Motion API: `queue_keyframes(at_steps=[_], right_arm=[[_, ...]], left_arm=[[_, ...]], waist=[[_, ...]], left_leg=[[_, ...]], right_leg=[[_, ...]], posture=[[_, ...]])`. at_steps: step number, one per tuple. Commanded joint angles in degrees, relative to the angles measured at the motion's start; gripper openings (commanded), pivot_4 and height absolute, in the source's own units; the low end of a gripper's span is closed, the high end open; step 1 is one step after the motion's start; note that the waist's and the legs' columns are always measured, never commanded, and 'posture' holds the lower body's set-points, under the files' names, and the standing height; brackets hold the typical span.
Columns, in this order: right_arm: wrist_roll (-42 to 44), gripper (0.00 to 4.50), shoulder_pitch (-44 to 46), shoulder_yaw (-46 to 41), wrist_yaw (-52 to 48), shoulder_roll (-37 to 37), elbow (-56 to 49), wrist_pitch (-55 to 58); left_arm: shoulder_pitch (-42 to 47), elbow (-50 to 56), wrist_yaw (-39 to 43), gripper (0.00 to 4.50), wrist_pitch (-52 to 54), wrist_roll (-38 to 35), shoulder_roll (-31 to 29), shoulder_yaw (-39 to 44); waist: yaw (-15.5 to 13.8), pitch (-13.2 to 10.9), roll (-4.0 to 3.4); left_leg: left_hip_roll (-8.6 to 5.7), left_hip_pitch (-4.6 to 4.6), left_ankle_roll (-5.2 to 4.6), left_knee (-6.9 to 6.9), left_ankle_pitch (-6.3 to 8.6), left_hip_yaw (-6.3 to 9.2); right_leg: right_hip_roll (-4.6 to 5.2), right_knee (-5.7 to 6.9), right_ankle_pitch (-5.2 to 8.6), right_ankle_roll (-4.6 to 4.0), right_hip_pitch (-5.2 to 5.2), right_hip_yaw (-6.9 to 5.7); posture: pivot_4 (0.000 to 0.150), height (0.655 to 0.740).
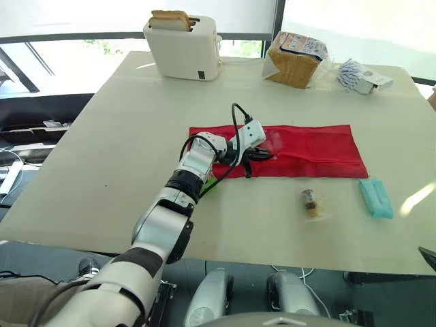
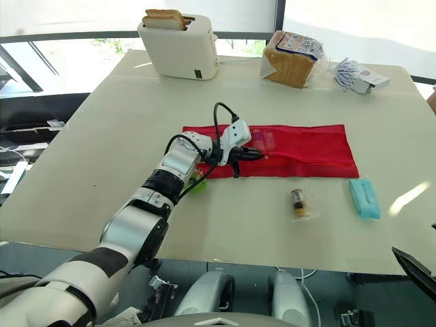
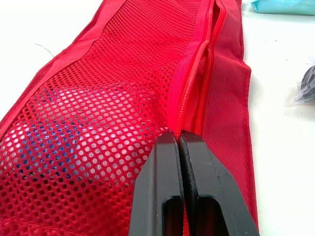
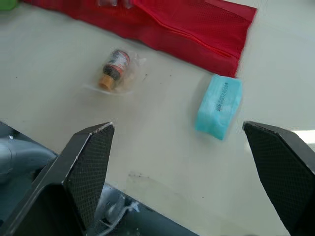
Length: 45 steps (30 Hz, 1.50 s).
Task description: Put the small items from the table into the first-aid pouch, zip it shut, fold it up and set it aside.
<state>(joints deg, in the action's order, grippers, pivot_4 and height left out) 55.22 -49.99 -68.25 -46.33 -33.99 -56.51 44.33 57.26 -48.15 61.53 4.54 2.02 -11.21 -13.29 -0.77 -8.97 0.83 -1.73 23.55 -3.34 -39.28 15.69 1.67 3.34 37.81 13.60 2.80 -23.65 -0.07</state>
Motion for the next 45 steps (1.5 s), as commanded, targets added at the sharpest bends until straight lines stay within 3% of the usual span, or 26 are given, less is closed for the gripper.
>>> queue_keyframes(at_steps=[1,4,7,13,16,18,20,25,33,39,45], right_arm=[[1.3,4.47,4.9,14.6,11.2,-3.9,-3.4,1.0],[-1.8,4.47,13.9,30.2,24.6,-4.1,-3.5,4.9],[-7.2,4.47,24.5,46.9,36.1,0.5,-2.0,9.3],[-18.0,4.47,36.9,65.4,48.4,6.8,4.5,15.0],[-20.2,4.47,40.1,66.7,52.4,11.4,6.8,16.7],[-21.7,3.94,41.2,67.2,53.8,13.1,7.6,17.7],[-23.3,3.25,41.1,67.9,54.1,13.6,7.7,18.2],[-24.0,0.83,40.4,66.5,53.4,15.2,6.2,19.0],[-20.3,0.82,48.3,63.6,52.6,21.4,7.1,21.8],[-27.0,0.82,62.4,67.6,55.6,26.9,23.3,20.8],[-33.4,0.82,69.1,68.2,56.8,31.4,36.2,12.0]], left_arm=[[1.7,0.4,0.1,0.0,-1.0,-0.8,0.1,1.0],[1.5,0.9,0.0,0.0,-0.9,-0.8,0.2,0.9],[1.4,1.5,-0.2,0.0,-0.8,-0.9,0.5,0.9],[1.3,2.2,-0.7,0.0,-0.4,-0.9,0.8,1.0],[1.2,2.2,-0.7,0.0,-0.4,-0.8,0.7,0.9],[1.1,2.4,-0.7,0.0,-0.3,-0.8,0.6,0.9],[1.1,2.4,-0.7,0.0,-0.3,-0.8,0.6,0.9],[1.3,2.3,-0.7,0.0,-0.3,-0.8,0.8,0.8],[1.3,2.5,-0.3,0.0,0.4,-1.3,1.2,1.1],[1.8,2.7,0.0,0.0,0.8,-1.5,1.3,1.2],[1.3,4.2,0.7,0.0,1.2,-1.8,1.2,1.2]], waist=[[0.1,0.0,0.01],[-0.1,0.0,-0.01],[-0.1,0.0,0.02],[0.0,0.0,-0.11],[0.0,0.0,-0.12],[0.0,0.0,-0.13],[0.0,0.0,-0.12],[0.1,0.0,-0.13],[0.3,0.0,-0.15],[0.9,0.0,-0.14],[1.6,0.1,-0.16]], left_leg=[[0.0,0.0,0.0,-0.02,0.0,0.0],[-0.04,0.05,0.01,-0.06,-0.01,-0.01],[-0.06,0.18,0.29,-0.09,-0.17,0.14],[-0.13,0.19,0.36,-0.1,-0.22,0.07],[-0.13,0.18,0.35,-0.09,-0.22,0.05],[-0.13,0.16,0.35,-0.09,-0.22,0.03],[-0.14,0.17,0.34,-0.1,-0.21,0.02],[-0.14,0.15,0.26,-0.09,-0.16,0.02],[-0.13,0.11,0.11,-0.1,-0.08,0.02],[-0.13,0.13,0.33,-0.08,-0.21,0.03],[-0.15,0.15,0.36,-0.06,-0.23,-0.04]], right_leg=[[-0.01,0.0,0.0,0.0,0.0,-0.01],[0.06,0.04,0.0,-0.01,-0.07,-0.04],[0.06,0.03,0.0,-0.01,-0.12,-0.11],[-0.19,0.06,0.0,-0.01,-0.18,-0.09],[-0.23,0.08,0.0,-0.01,-0.19,-0.15],[-0.26,0.11,-0.01,-0.01,-0.19,-0.17],[-0.26,0.11,-0.01,-0.01,-0.19,-0.17],[-0.31,0.13,-0.01,-0.01,-0.19,-0.18],[-0.33,0.16,-0.01,0.0,-0.19,-0.17],[-0.36,0.18,-0.01,-0.01,-0.24,-0.17],[-0.34,0.18,-0.02,-0.01,-0.29,-0.09]], posture=[[0.15,0.74],[0.15,0.74],[0.15,0.74],[0.15,0.74],[0.15,0.74],[0.15,0.74],[0.15,0.74],[0.15,0.74],[0.15,0.74],[0.15,0.74],[0.15,0.74]])
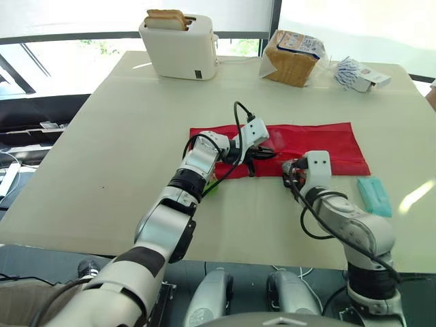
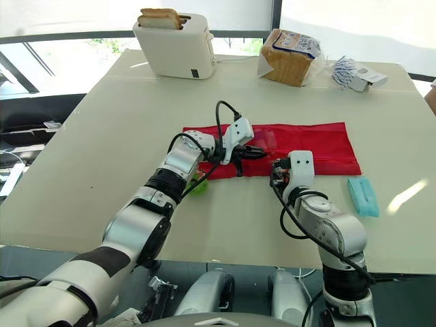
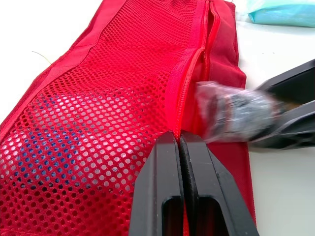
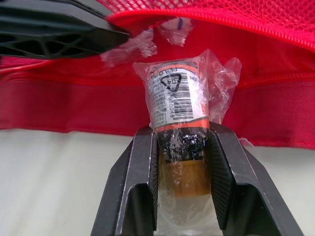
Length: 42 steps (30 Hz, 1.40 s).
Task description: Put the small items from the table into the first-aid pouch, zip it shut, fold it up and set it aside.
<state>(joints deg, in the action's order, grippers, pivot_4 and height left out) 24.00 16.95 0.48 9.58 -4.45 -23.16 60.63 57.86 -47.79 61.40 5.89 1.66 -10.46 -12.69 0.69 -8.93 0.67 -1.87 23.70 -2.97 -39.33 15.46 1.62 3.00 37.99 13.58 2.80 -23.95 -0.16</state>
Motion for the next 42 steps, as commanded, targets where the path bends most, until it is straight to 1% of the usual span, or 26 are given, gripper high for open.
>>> queue_keyframes(at_steps=[1,8,11,16,21,24,27,31,37,39,42], right_arm=[[-2.9,0.82,3.0,-0.5,0.8,2.4,4.0,-5.2],[-7.0,0.82,8.4,-2.9,2.0,6.5,11.2,-13.7],[-8.5,0.82,10.0,-2.4,1.6,7.3,14.3,-15.9],[-11.4,0.82,11.5,-0.3,-0.5,7.2,19.4,-18.9],[-13.2,0.82,11.9,0.7,-3.3,6.0,21.4,-20.4],[-12.8,0.82,10.7,4.4,-10.1,3.1,20.0,-18.7],[-13.0,0.82,9.2,5.1,-12.3,1.2,17.4,-17.6],[-13.6,0.82,7.4,3.6,-11.5,0.5,14.3,-16.1],[-14.8,0.82,4.7,0.2,-6.9,2.3,9.1,-12.7],[-15.3,0.82,4.7,-0.8,-5.4,3.3,9.1,-12.7],[-16.0,0.82,6.2,-1.8,-4.1,4.3,12.0,-14.2]], left_arm=[[0.5,4.2,1.0,0.0,-0.1,-1.5,0.4,0.5],[-0.7,5.8,1.8,0.0,0.5,-1.7,-0.3,0.3],[-1.1,6.3,2.7,0.0,0.6,-1.9,-0.3,-0.1],[-2.1,7.6,4.4,0.0,0.7,-1.9,-0.6,-0.7],[-2.8,8.5,4.8,0.0,1.0,-1.8,-0.9,-0.8],[-2.8,8.2,4.3,0.0,0.9,-1.6,-0.9,-0.7],[-2.9,8.1,4.1,0.0,0.9,-1.5,-1.1,-0.7],[-3.2,8.5,4.1,0.0,1.1,-1.4,-1.3,-0.8],[-3.7,9.6,4.3,0.0,1.6,-1.6,-1.7,-0.9],[-4.0,10.1,4.4,0.0,1.9,-1.7,-1.8,-1.0],[-4.6,11.1,4.7,0.0,2.1,-1.6,-1.7,-1.4]], waist=[[0.1,0.0,0.0],[0.2,0.0,-0.01],[0.3,0.0,-0.02],[0.4,0.0,-0.03],[0.5,0.0,-0.03],[0.5,0.0,-0.03],[0.5,0.0,-0.03],[0.4,0.0,-0.03],[0.2,0.0,-0.03],[0.2,0.0,-0.03],[0.2,0.0,-0.03]], left_leg=[[0.0,-0.02,0.0,0.0,0.0,-0.01],[0.01,0.0,0.03,0.01,-0.02,-0.01],[0.01,0.03,0.06,0.03,-0.03,-0.01],[0.01,0.03,0.07,0.04,-0.04,-0.05],[0.01,0.02,0.08,0.06,-0.04,-0.07],[0.01,0.02,0.08,0.06,-0.04,-0.09],[0.02,0.02,0.07,0.06,-0.04,-0.09],[0.03,0.02,0.07,0.07,-0.04,-0.09],[0.02,0.03,0.07,0.06,-0.04,-0.09],[0.02,0.03,0.07,0.07,-0.04,-0.09],[0.02,0.03,0.07,0.06,-0.04,-0.09]], right_leg=[[0.0,0.03,0.0,0.0,0.0,0.02],[-0.01,0.06,0.0,0.0,-0.09,0.04],[-0.01,0.09,0.0,0.0,-0.14,0.05],[-0.02,0.1,0.0,-0.01,-0.18,0.1],[-0.02,0.13,-0.01,-0.01,-0.21,0.14],[-0.02,0.13,-0.01,-0.01,-0.21,0.15],[-0.03,0.13,0.0,-0.01,-0.21,0.15],[-0.03,0.13,-0.01,-0.01,-0.21,0.15],[-0.01,0.13,-0.01,-0.01,-0.21,0.16],[-0.01,0.13,-0.01,-0.01,-0.21,0.16],[-0.01,0.13,-0.01,-0.01,-0.21,0.16]], posture=[[0.15,0.74],[0.15,0.74],[0.15,0.74],[0.15,0.74],[0.15,0.74],[0.15,0.74],[0.15,0.74],[0.15,0.74],[0.15,0.74],[0.15,0.74],[0.15,0.74]])
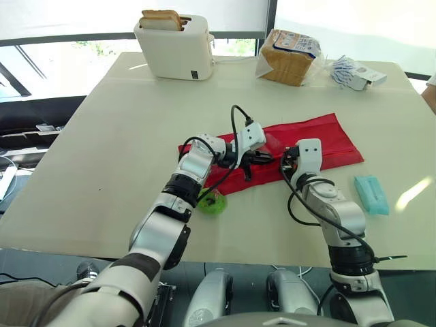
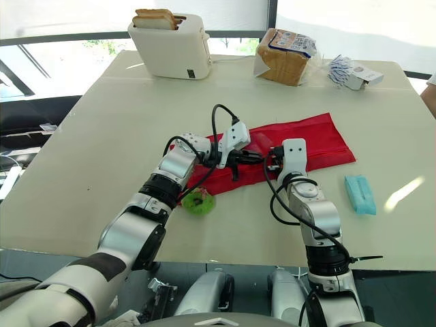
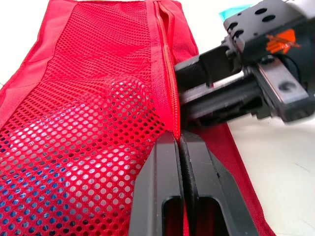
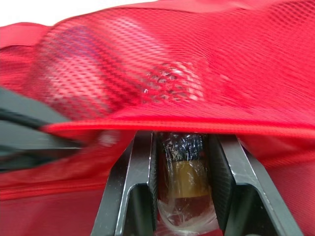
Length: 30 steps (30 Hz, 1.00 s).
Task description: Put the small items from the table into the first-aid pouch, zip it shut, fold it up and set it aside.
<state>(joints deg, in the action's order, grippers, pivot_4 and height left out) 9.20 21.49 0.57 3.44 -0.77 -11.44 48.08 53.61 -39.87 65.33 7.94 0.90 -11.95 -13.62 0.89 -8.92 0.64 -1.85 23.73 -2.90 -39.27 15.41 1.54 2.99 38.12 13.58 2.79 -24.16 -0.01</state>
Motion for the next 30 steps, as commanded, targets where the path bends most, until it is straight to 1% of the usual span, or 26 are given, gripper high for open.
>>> queue_keyframes(at_steps=[1,7,11,14,16,20,23,26,30], right_arm=[[-1.3,0.82,2.5,-2.0,2.0,0.8,1.8,-2.3],[-2.6,0.82,6.8,1.1,-3.8,-1.5,12.9,-8.6],[-5.5,0.82,6.0,5.2,-8.8,-5.9,15.3,-13.9],[-7.1,0.82,4.8,6.1,-9.8,-8.3,15.5,-15.5],[-6.9,0.82,4.1,5.8,-10.7,-9.2,14.5,-16.1],[-3.6,0.82,1.5,6.4,-17.9,-11.4,8.2,-15.6],[-3.3,0.82,-0.5,7.6,-21.4,-13.9,4.4,-14.6],[-3.1,0.82,-1.8,7.4,-22.9,-15.3,1.8,-13.7],[-2.9,0.82,-3.5,5.1,-21.3,-15.6,-1.6,-11.0]], left_arm=[[-0.6,3.4,0.9,0.0,0.0,-0.7,-0.2,-0.7],[-1.3,4.4,1.6,0.0,-0.4,-0.5,-0.6,-1.6],[-0.9,3.8,1.7,0.0,-0.8,-0.3,-1.1,-1.5],[-1.0,3.4,1.8,0.0,-1.1,-0.2,-1.5,-1.6],[-1.0,3.4,1.8,0.0,-1.2,-0.2,-1.7,-1.7],[-0.8,2.6,1.3,0.0,-1.7,-0.1,-1.7,-1.8],[-0.6,2.2,1.1,0.0,-1.9,-0.1,-1.7,-2.0],[-0.4,1.8,1.0,0.0,-2.1,-0.2,-1.6,-2.1],[-0.1,1.3,0.7,0.0,-2.4,-0.2,-1.5,-2.0]], waist=[[0.0,0.0,0.0],[0.2,0.0,0.0],[0.3,0.0,-0.01],[0.3,0.0,-0.01],[0.3,0.0,-0.01],[-0.1,0.0,-0.01],[0.0,0.0,-0.01],[0.0,0.0,-0.01],[-0.1,0.0,-0.01]], left_leg=[[0.0,0.0,0.0,0.0,0.0,0.0],[-0.01,-0.03,0.0,0.0,0.0,-0.02],[0.0,-0.04,0.0,0.0,0.0,-0.04],[0.0,-0.04,0.0,0.0,0.0,-0.03],[0.0,-0.04,0.0,0.0,0.0,-0.03],[0.0,-0.02,0.0,-0.01,0.0,-0.03],[0.0,0.0,-0.01,0.0,0.0,-0.03],[0.0,-0.01,-0.01,0.0,0.01,-0.02],[0.01,0.0,-0.01,0.0,0.01,-0.01]], right_leg=[[0.0,0.0,0.0,0.0,0.0,0.0],[-0.02,0.01,0.0,0.0,0.0,0.02],[-0.02,0.01,0.0,0.0,0.01,0.03],[-0.02,0.02,0.0,0.0,0.01,0.02],[-0.01,0.02,0.0,0.0,0.01,0.02],[0.0,-0.02,0.0,0.0,0.02,0.01],[0.0,-0.04,0.0,0.0,0.01,0.02],[-0.02,-0.02,0.0,0.0,0.01,0.01],[-0.01,-0.03,0.0,0.0,0.01,-0.01]], posture=[[0.15,0.74],[0.15,0.74],[0.15,0.74],[0.15,0.74],[0.15,0.74],[0.15,0.74],[0.15,0.74],[0.15,0.74],[0.15,0.74]])
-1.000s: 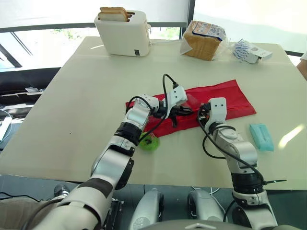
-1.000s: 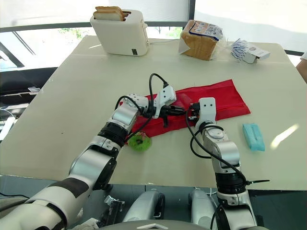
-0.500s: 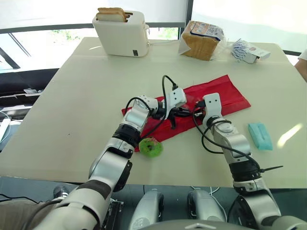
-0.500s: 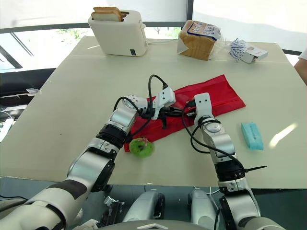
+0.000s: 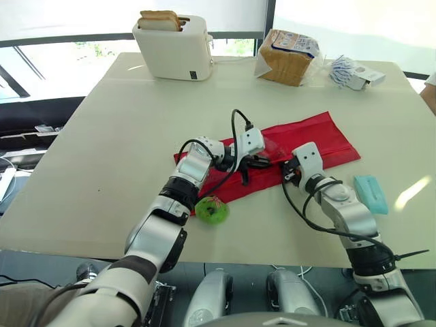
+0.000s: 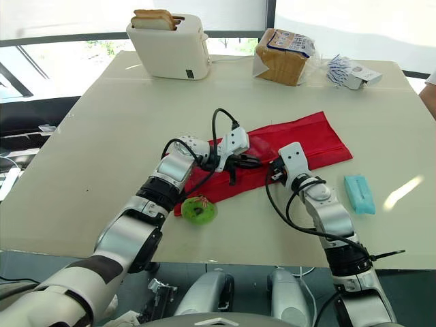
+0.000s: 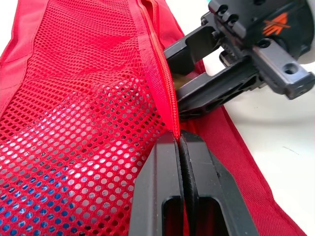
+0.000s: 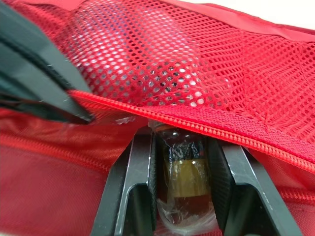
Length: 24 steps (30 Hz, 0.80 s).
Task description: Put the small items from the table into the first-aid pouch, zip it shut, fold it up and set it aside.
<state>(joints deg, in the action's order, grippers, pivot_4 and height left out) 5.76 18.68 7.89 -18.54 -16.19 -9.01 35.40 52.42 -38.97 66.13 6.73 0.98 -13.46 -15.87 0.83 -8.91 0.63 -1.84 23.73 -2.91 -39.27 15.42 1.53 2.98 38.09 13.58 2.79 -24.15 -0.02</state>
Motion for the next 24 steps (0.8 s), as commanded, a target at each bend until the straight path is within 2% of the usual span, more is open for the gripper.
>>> queue_keyframes(at_steps=[1,8,15,18,24], right_arm=[[0.6,0.82,-1.0,-2.7,1.1,-0.2,-4.8,2.4],[0.1,0.82,-2.1,-7.5,9.4,4.9,-6.4,6.6],[-0.9,0.82,3.4,-8.1,15.4,10.3,2.8,3.5],[-1.5,0.82,6.0,-7.0,14.4,10.1,8.0,0.1],[-5.7,0.82,6.3,0.4,6.9,3.3,10.6,-5.6]], left_arm=[[1.2,0.2,-0.1,0.0,-1.3,-0.2,0.1,0.3],[2.2,-1.3,-0.8,0.0,-2.0,-0.2,0.2,0.6],[2.4,-1.6,0.7,0.0,-3.0,-0.4,0.4,0.1],[2.5,-1.7,0.9,0.0,-3.6,-0.2,0.6,-0.2],[2.7,-3.1,0.5,0.0,-4.9,0.3,0.1,-0.1]], waist=[[-0.1,0.0,0.0],[-0.1,0.0,0.0],[0.0,0.0,0.0],[0.1,0.0,0.0],[0.2,0.0,0.0]], left_leg=[[0.0,0.0,0.0,0.0,0.0,-0.01],[0.0,0.0,0.0,-0.01,0.0,0.0],[-0.01,-0.02,0.01,-0.01,-0.01,-0.02],[-0.01,-0.04,0.01,-0.01,-0.01,-0.02],[-0.02,-0.04,0.01,-0.01,-0.01,-0.04]], right_leg=[[0.0,0.0,0.0,0.0,0.0,0.0],[0.01,0.01,0.0,0.0,0.0,0.01],[0.01,0.02,0.0,0.0,0.0,0.02],[-0.01,0.04,0.0,0.0,0.0,0.02],[-0.01,0.03,0.0,0.0,0.01,0.03]], posture=[[0.15,0.74],[0.15,0.74],[0.15,0.74],[0.15,0.74],[0.15,0.74]])
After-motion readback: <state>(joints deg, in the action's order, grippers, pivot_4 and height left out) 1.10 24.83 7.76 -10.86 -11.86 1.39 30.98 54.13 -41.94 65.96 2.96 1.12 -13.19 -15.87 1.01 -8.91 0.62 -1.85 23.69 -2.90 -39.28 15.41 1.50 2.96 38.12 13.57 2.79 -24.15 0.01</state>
